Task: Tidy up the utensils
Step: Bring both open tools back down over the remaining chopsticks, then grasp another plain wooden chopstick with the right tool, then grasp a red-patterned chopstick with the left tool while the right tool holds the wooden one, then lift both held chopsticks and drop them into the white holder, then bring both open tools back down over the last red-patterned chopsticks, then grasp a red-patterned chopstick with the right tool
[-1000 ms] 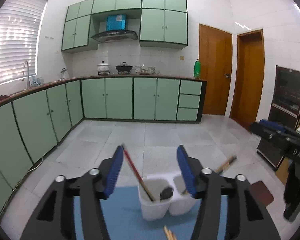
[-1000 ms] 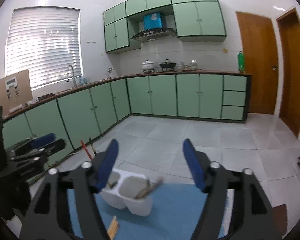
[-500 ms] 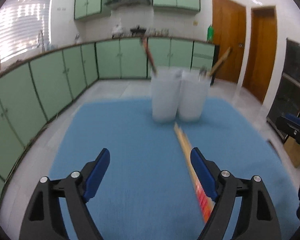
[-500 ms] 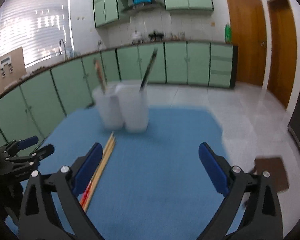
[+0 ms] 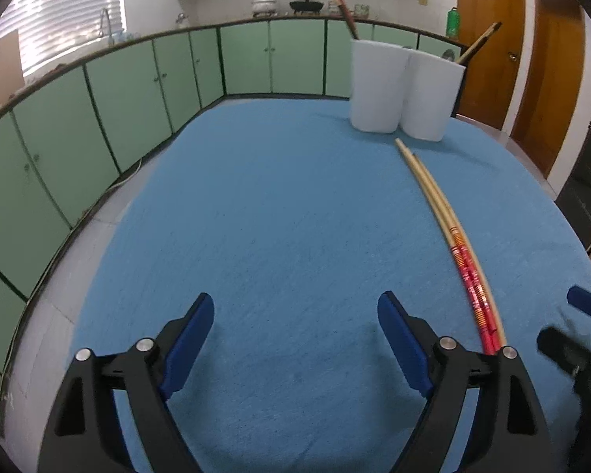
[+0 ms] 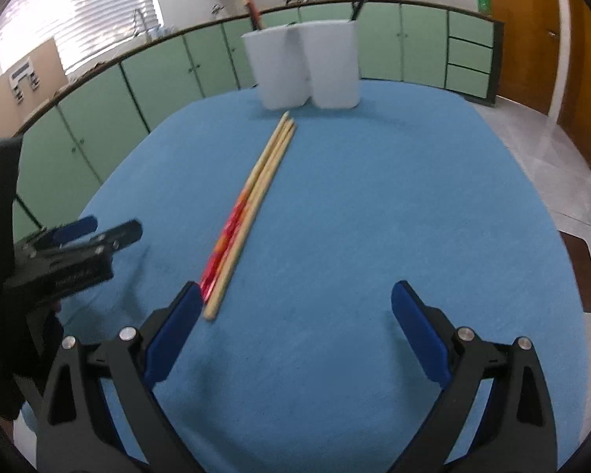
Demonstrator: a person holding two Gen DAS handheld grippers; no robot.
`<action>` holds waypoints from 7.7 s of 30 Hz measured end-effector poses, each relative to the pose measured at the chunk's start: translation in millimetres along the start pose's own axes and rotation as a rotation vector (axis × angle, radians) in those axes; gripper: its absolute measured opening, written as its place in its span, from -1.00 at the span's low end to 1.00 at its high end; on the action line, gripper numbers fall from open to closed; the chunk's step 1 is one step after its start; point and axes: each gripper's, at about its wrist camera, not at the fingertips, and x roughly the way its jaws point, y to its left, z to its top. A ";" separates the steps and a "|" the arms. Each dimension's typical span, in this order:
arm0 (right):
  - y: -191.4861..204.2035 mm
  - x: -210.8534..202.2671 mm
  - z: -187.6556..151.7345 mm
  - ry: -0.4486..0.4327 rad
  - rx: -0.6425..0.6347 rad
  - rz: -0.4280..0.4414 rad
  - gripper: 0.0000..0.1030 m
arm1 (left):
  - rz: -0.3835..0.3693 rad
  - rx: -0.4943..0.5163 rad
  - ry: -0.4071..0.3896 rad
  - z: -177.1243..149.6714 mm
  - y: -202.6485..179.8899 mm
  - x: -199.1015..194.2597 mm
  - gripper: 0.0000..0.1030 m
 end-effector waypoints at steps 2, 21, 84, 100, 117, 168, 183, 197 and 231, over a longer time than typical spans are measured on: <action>7.6 1.5 -2.6 0.008 -0.025 -0.007 0.82 | -0.001 -0.013 0.002 2.0 4.9 0.5 0.63; 17.6 9.6 0.3 0.055 -0.110 -0.092 0.32 | 0.010 -0.004 0.023 4.9 2.8 4.8 0.67; -57.2 -6.6 -6.5 0.023 0.036 -0.088 -0.73 | -0.115 0.083 0.038 -3.3 -66.3 0.7 -0.52; -67.5 -20.4 -3.5 -0.025 0.080 -0.055 -0.88 | -0.141 0.081 -0.027 3.2 -63.1 -27.7 -0.89; -65.5 -114.3 91.1 -0.280 -0.031 -0.053 -0.88 | -0.187 0.087 -0.317 103.1 -42.9 -116.2 -0.89; -93.1 -74.7 306.5 -0.436 -0.037 -0.059 0.31 | -0.184 0.120 -0.488 291.6 -61.7 -67.5 0.11; -82.5 -69.2 112.6 -0.302 0.001 -0.089 0.87 | -0.188 0.031 -0.260 101.6 -43.3 -53.9 0.69; -15.1 -10.7 9.6 -0.064 0.025 -0.032 0.86 | -0.047 0.024 -0.058 16.3 -21.0 -9.7 0.69; 17.7 12.1 -0.9 0.051 -0.034 0.027 -0.89 | -0.010 -0.009 -0.019 7.8 -12.4 1.2 0.69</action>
